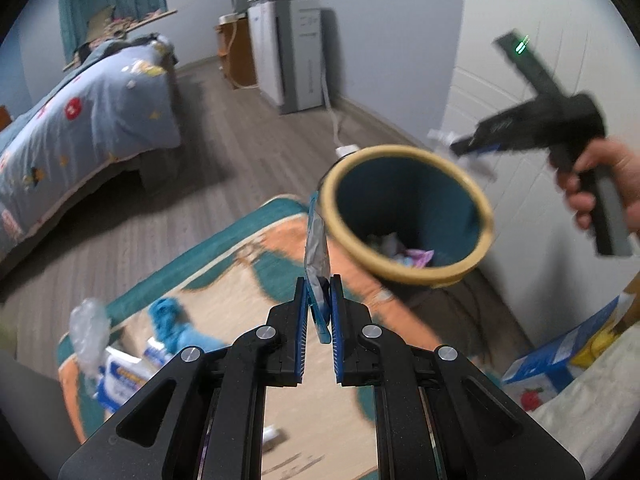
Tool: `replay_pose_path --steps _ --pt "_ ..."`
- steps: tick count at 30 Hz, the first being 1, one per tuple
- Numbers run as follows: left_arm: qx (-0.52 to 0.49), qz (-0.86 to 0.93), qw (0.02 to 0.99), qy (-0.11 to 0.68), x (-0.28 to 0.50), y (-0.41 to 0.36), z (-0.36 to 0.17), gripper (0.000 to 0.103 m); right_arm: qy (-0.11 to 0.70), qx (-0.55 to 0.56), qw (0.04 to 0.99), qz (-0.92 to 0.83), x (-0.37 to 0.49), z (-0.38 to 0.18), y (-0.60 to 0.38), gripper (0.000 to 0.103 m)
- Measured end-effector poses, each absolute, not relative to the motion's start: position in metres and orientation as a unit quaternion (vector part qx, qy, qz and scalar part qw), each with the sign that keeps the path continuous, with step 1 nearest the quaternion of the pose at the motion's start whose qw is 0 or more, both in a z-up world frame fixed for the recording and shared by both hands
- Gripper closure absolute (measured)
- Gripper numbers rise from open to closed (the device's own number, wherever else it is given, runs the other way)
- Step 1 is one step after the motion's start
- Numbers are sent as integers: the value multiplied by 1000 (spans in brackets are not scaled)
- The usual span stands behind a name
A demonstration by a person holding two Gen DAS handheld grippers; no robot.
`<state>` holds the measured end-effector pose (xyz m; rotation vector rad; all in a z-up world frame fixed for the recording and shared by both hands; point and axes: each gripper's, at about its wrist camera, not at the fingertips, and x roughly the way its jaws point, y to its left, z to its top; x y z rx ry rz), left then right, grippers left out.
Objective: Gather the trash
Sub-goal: 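Carry the blister pack over the bin and open left tool while right tool holds tissue above, then open the right tool to drop the white tissue into the bin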
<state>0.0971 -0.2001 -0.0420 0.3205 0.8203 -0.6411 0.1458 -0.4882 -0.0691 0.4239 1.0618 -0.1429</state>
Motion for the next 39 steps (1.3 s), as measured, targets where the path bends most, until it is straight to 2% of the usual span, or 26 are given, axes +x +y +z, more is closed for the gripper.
replay_pose_path --steps 8,14,26,28,33,34,35,36,37,39 --pt "162 -349 843 377 100 -262 -45 92 515 202 830 -64 149 -88 -487 86" --pt "176 -369 822 396 114 -310 -71 92 513 206 830 -71 150 -93 -495 86" --pt "182 -357 809 430 142 -340 -117 90 516 218 825 -76 152 -107 -504 86" --pt "174 -356 811 431 144 -338 -118 86 515 215 826 -74 153 -107 -503 86" --pt "160 -346 818 431 146 -325 -118 60 509 208 832 -72 153 -106 -500 84" --pt "159 -345 819 430 147 -322 -117 58 507 205 834 -74 153 -105 -500 79" --pt "159 -341 821 428 146 -319 -117 50 505 203 836 -75 152 -104 -499 74" --pt "158 -339 823 427 146 -316 -117 43 502 202 837 -78 152 -104 -499 62" --pt "156 -338 824 426 144 -313 -116 40 499 202 839 -81 152 -102 -500 55" --pt "153 -335 828 423 142 -308 -116 32 495 202 841 -85 151 -101 -501 51"
